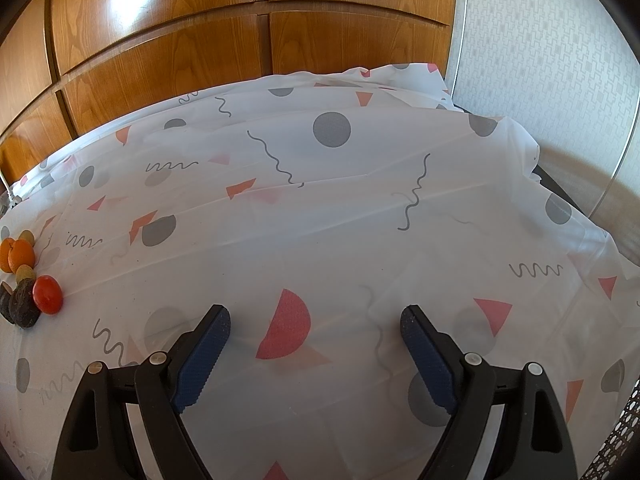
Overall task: Organize fruits
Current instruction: 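Carry the root slice into the tray and open the left gripper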
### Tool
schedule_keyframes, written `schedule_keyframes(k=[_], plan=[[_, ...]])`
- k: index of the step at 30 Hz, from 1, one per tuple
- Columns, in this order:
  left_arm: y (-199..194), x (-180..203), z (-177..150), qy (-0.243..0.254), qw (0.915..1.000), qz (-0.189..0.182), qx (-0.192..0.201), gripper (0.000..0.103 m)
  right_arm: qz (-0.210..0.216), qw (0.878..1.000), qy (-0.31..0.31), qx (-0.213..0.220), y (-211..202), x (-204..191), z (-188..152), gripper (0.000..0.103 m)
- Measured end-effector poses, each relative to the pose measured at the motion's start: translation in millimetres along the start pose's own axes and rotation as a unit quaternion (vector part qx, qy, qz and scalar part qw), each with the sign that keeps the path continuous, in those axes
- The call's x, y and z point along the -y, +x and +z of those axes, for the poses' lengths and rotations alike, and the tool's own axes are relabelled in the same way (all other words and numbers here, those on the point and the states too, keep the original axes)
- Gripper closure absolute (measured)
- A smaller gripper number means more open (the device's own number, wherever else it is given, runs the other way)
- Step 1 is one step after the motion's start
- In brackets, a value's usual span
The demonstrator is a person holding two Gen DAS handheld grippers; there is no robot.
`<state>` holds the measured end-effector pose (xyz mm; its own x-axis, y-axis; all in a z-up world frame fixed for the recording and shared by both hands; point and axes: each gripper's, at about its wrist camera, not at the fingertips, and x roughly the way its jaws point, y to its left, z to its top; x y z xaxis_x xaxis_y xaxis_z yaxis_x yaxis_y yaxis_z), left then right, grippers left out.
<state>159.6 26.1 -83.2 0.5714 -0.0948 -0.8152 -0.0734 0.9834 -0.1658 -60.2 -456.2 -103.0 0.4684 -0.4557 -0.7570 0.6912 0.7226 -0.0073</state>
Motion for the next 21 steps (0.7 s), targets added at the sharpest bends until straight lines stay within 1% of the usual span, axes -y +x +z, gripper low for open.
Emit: schedule_keyframes(k=[3, 7, 8, 11, 15, 21], plan=[[4, 1, -8, 0.006, 1.0, 0.002, -0.008, 0.066, 0.0, 1.0, 0.0, 0.0, 0, -1, 0, 0.015], [4, 0, -10, -0.001, 1.0, 0.003, -0.009, 0.066, 0.0, 1.0, 0.0, 0.0, 0, -1, 0, 0.015], [3, -1, -10, -0.003, 1.0, 0.004, -0.007, 0.065, 0.0, 1.0, 0.0, 0.0, 0, 0, 0, 0.015], [2, -4, -10, -0.009, 0.9999, 0.003, -0.008, 0.052, 0.0, 1.0, 0.0, 0.0, 0, 0, 0, 0.015], [-7, -7, -11, -0.013, 0.9999, -0.005, -0.005, 0.051, 0.0, 1.0, 0.0, 0.0, 0, -1, 0, 0.014], [-34, -18, -16, -0.03, 0.9992, -0.022, 0.015, 0.048, -0.003, 1.0, -0.004, -0.009, -1, -1, 2, 0.015]])
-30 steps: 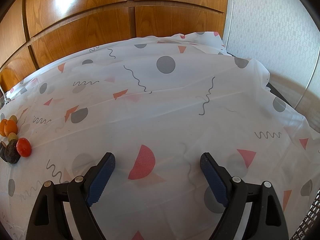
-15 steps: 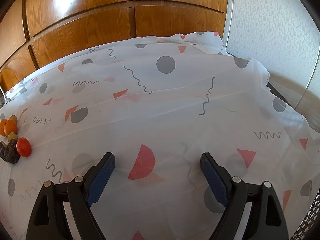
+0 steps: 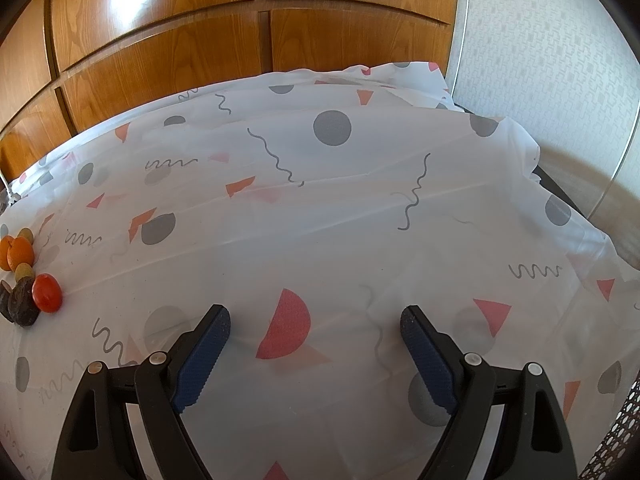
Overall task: Organize fruits
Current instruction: 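Carry the root slice into the tray and open the left gripper, then grasp the red tomato with the right gripper and lift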
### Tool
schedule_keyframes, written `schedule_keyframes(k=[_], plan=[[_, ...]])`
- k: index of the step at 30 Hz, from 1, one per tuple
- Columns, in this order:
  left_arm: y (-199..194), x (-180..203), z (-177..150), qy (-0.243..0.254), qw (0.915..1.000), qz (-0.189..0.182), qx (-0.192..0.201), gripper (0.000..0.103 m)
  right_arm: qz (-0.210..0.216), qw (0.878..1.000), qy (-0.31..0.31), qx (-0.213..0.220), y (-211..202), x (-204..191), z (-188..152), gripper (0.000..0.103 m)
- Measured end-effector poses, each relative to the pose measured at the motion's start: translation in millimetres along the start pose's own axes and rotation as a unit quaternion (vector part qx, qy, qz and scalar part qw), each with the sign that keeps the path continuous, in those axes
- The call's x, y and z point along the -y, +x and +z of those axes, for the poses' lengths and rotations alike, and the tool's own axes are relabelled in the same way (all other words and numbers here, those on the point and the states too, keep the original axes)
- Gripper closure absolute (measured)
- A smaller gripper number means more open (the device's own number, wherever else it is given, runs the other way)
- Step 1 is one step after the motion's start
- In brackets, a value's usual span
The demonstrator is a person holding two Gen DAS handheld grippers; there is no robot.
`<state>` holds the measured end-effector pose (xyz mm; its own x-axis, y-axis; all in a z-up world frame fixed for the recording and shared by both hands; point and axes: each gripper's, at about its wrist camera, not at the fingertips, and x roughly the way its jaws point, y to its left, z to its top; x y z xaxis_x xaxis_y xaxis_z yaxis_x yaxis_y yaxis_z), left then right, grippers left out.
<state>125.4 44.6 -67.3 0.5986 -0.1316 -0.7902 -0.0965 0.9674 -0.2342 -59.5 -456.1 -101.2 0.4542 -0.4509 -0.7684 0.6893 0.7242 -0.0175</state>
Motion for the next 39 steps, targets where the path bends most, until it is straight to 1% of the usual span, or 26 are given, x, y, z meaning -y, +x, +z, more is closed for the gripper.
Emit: schedule_keyframes(k=[3, 5, 6, 9, 11, 13, 15, 17, 19, 21, 23, 24, 25, 26, 27, 28, 29, 33, 35, 39], plan=[[-13, -7, -5, -0.006, 0.9999, -0.005, 0.006, 0.047, 0.003, 1.0, 0.001, -0.016, -2, -2, 4, 0.017], [-18, -10, -8, -0.007, 0.9999, -0.006, 0.007, 0.046, 0.023, 1.0, -0.001, -0.021, -6, -7, 6, 0.024], [-20, -12, -10, -0.009, 0.9999, -0.006, 0.007, 0.046, 0.035, 0.999, -0.005, -0.022, -9, -11, 6, 0.025], [-24, -21, -16, -0.019, 0.9998, -0.004, 0.002, 0.046, 0.084, 0.996, -0.024, -0.023, -17, -29, 9, 0.034], [-27, -25, -19, -0.027, 0.9996, -0.004, 0.0, 0.046, 0.116, 0.992, -0.041, -0.026, -21, -44, 10, 0.042], [-31, -28, -24, -0.03, 0.9995, -0.005, -0.001, 0.046, 0.149, 0.987, -0.06, -0.029, -25, -61, 11, 0.046], [-34, -30, -28, -0.03, 0.9995, -0.003, 0.001, 0.045, 0.179, 0.98, -0.08, -0.032, -28, -78, 12, 0.047], [-39, -31, -32, -0.03, 0.9995, -0.002, 0.005, 0.045, 0.214, 0.971, -0.099, -0.038, -30, -97, 14, 0.047], [-43, -34, -34, -0.033, 0.9994, -0.002, 0.007, 0.044, 0.229, 0.967, -0.108, -0.039, -30, -111, 16, 0.047], [-45, -36, -36, -0.037, 0.9993, -0.003, 0.006, 0.043, 0.238, 0.964, -0.113, -0.044, -28, -125, 18, 0.047], [-46, -40, -36, -0.043, 0.9991, -0.003, 0.004, 0.043, 0.236, 0.963, -0.12, -0.048, -25, -134, 20, 0.047], [-46, -42, -37, -0.045, 0.999, -0.003, 0.004, 0.043, 0.233, 0.963, -0.125, -0.052, -21, -140, 20, 0.049], [-47, -44, -37, -0.048, 0.9989, -0.002, 0.003, 0.043, 0.231, 0.963, -0.13, -0.056, -19, -144, 20, 0.057], [-49, -46, -37, -0.051, 0.9987, -0.001, 0.004, 0.043, 0.228, 0.962, -0.135, -0.06, -16, -148, 20, 0.061], [-51, -49, -37, -0.053, 0.9986, 0.001, 0.007, 0.043, 0.224, 0.962, -0.142, -0.063, -11, -152, 20, 0.062], [-53, -51, -37, -0.055, 0.9985, 0.003, 0.008, 0.043, 0.223, 0.962, -0.146, -0.065, -9, -155, 19, 0.067], [-54, -53, -37, -0.056, 0.9984, 0.004, 0.01, 0.043, 0.223, 0.961, -0.148, -0.068, -7, -158, 18, 0.068], [-57, -63, -39, -0.066, 0.9976, 0.016, 0.012, 0.042, 0.219, 0.961, -0.155, -0.063, -5, -162, 16, 0.068], [-58, -67, -42, -0.071, 0.9972, 0.023, 0.012, 0.042, 0.219, 0.961, -0.155, -0.061, -4, -162, 17, 0.073], [-60, -73, -45, -0.077, 0.9964, 0.034, 0.011, 0.042, 0.224, 0.961, -0.152, -0.059, -5, -159, 16, 0.073]])
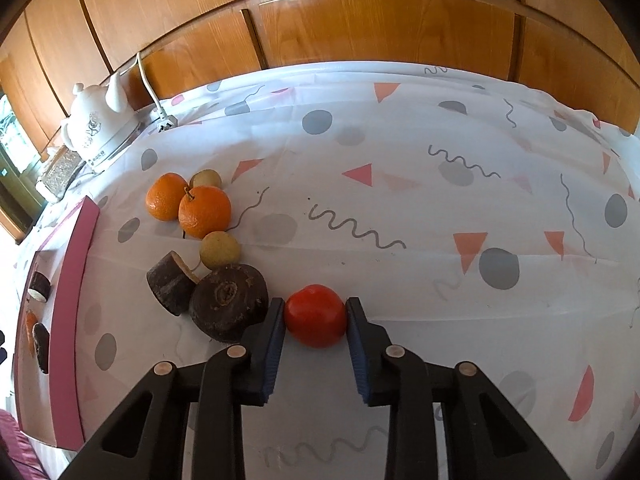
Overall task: Organize fruits
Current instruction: 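Grasp the red tomato with the right gripper and lift, then carry the tomato into the tray and open the right gripper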
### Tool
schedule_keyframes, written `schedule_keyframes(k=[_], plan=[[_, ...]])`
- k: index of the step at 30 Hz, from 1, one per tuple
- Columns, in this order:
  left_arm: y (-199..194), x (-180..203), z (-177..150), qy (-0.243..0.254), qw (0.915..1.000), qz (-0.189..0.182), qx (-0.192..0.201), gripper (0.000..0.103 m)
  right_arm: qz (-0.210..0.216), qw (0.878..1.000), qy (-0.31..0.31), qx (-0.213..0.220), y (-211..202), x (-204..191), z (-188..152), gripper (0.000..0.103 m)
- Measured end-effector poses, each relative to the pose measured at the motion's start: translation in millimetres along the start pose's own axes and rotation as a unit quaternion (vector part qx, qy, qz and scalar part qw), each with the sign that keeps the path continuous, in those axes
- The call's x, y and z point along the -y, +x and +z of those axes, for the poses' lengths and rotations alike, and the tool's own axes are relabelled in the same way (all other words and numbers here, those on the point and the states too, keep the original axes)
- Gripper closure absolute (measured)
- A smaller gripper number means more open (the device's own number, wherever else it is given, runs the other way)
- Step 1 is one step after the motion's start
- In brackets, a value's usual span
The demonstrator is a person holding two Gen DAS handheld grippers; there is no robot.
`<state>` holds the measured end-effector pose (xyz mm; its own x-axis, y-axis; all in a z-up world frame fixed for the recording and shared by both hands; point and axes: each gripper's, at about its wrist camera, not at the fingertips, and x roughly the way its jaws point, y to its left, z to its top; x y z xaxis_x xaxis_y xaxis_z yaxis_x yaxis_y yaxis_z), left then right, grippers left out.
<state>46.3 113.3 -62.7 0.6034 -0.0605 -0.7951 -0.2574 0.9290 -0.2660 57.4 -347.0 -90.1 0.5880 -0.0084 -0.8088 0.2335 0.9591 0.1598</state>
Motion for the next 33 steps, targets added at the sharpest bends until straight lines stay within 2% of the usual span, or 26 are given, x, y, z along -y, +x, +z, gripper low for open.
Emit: schedule_keyframes(k=[12, 21, 27, 33], plan=[[-5, 5, -8, 0.012, 0.9999, 0.001, 0.006, 0.041, 0.005, 1.0, 0.01, -0.005, -16, 9, -14, 0.073], [-2, 6, -8, 0.014, 0.9999, -0.002, 0.004, 0.041, 0.026, 0.999, -0.023, 0.003, -39, -3, -27, 0.073], [1, 6, -9, 0.013, 0.9999, -0.003, -0.001, 0.041, 0.076, 0.994, -0.075, -0.007, -46, -40, -32, 0.073], [3, 0, -8, 0.002, 1.0, -0.002, -0.004, 0.041, 0.136, 0.979, -0.151, -0.016, -52, -99, -37, 0.073]])
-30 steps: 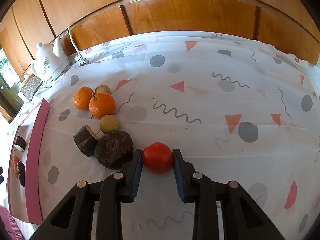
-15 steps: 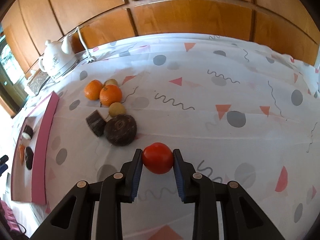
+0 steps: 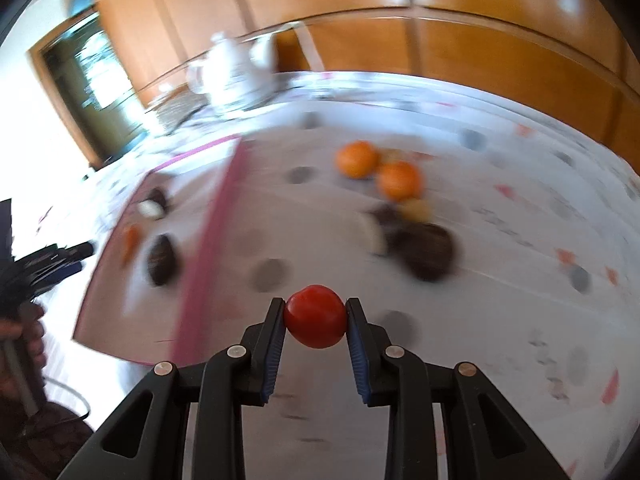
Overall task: Organize fruits
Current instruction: 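Carry the tomato into the tray and open the right gripper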
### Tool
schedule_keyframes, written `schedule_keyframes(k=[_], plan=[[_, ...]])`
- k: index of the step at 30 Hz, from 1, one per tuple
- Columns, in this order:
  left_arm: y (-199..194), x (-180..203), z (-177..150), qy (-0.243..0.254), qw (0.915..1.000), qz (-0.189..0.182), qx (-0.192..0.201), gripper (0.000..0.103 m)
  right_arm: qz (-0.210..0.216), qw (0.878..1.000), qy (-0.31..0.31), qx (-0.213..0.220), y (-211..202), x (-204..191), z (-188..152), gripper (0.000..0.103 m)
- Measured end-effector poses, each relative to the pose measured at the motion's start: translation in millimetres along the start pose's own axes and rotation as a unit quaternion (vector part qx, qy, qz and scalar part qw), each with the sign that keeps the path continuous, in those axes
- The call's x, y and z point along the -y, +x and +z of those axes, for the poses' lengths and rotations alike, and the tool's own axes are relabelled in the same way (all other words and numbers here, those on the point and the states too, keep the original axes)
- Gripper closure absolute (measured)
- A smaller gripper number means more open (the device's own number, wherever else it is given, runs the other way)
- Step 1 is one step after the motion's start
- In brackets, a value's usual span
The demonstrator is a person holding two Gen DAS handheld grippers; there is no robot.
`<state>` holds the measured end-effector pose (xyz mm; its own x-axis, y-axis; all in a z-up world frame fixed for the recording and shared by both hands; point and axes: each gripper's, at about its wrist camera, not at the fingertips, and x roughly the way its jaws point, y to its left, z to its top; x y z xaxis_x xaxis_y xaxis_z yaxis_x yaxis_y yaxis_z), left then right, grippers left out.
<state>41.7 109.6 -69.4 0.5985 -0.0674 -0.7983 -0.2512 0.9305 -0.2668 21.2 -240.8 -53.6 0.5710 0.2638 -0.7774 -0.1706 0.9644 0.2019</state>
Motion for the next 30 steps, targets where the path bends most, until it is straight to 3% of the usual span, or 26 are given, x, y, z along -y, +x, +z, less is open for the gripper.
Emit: schedule_keyframes(k=[7, 12, 20, 26, 30], plan=[[2, -8, 1, -0.013, 0.9999, 0.004, 0.0, 0.041, 0.062, 0.994, -0.086, -0.022, 17, -68, 9, 0.073], [3, -10, 1, -0.016, 0.9999, 0.006, -0.003, 0.041, 0.071, 0.987, -0.14, -0.041, 34, -104, 7, 0.073], [5, -10, 0, -0.014, 0.9999, 0.008, -0.005, 0.041, 0.055, 0.982, -0.166, -0.077, 64, -121, 1, 0.073], [4, -9, -1, -0.011, 0.9999, 0.009, -0.002, 0.041, 0.045, 0.981, -0.174, -0.074, 65, -127, 0, 0.072], [3, -8, -1, -0.01, 0.9999, 0.01, -0.002, 0.041, 0.043, 0.982, -0.17, -0.064, 60, -126, 0, 0.066]])
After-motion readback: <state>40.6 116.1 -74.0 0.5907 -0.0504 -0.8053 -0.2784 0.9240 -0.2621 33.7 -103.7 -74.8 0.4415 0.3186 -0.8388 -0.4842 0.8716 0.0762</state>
